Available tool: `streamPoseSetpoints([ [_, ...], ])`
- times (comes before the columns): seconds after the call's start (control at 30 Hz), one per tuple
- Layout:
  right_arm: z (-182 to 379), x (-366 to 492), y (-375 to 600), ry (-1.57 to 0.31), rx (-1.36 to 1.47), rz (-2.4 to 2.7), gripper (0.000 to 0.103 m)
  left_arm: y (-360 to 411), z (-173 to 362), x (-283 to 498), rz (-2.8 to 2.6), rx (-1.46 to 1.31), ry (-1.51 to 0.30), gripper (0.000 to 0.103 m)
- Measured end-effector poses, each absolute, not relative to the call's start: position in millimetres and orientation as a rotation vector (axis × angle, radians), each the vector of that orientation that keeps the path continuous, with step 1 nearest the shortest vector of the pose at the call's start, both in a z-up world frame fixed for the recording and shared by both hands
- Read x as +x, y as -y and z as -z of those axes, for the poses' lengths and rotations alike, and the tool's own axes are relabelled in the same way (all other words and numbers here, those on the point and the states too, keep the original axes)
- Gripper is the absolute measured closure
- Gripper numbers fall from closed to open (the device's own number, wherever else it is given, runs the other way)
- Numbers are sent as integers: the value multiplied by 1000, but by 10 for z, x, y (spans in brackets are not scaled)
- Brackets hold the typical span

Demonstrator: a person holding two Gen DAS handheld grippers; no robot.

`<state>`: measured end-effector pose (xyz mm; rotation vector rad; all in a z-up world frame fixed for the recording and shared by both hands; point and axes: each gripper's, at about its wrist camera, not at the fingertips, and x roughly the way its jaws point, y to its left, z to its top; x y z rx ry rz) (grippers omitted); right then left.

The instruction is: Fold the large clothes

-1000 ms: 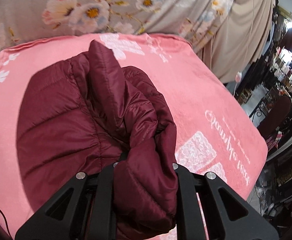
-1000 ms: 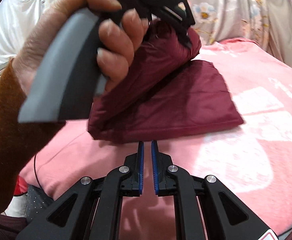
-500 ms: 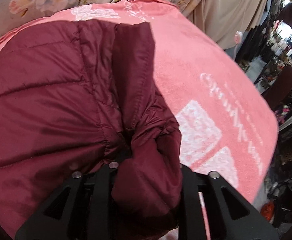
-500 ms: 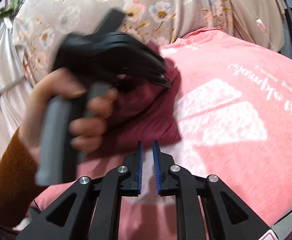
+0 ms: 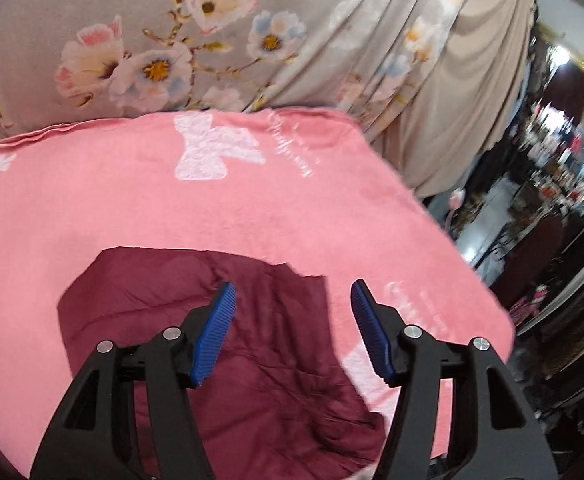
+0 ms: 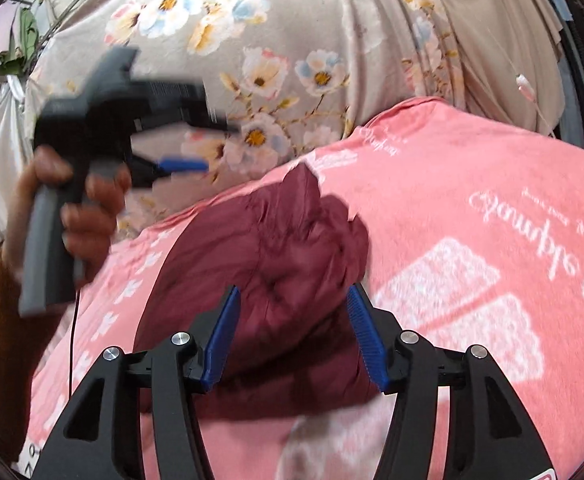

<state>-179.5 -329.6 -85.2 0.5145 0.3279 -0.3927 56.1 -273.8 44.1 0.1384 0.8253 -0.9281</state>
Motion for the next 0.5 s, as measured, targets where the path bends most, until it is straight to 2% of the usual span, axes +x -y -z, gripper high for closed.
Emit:
streamPoseSetpoints([
  [0.13,848,-1581,3398,-364,478,418,48,3066,-135,632,865,312,-858,53],
  [0.17,871,-1533,3431,-376,477,420,51,3123,-59,636,865,338,-870,53],
  [0.23,921,-1496,3473,-396,489,404,85,3239,107,640,852,397,-890,54],
  [0.3,949,-1542,3510,-395,509,411,91,3343,235,637,846,441,-904,54],
  [0.5,1066,-1788,3537,-378,595,435,95,3575,459,658,834,488,-922,55],
])
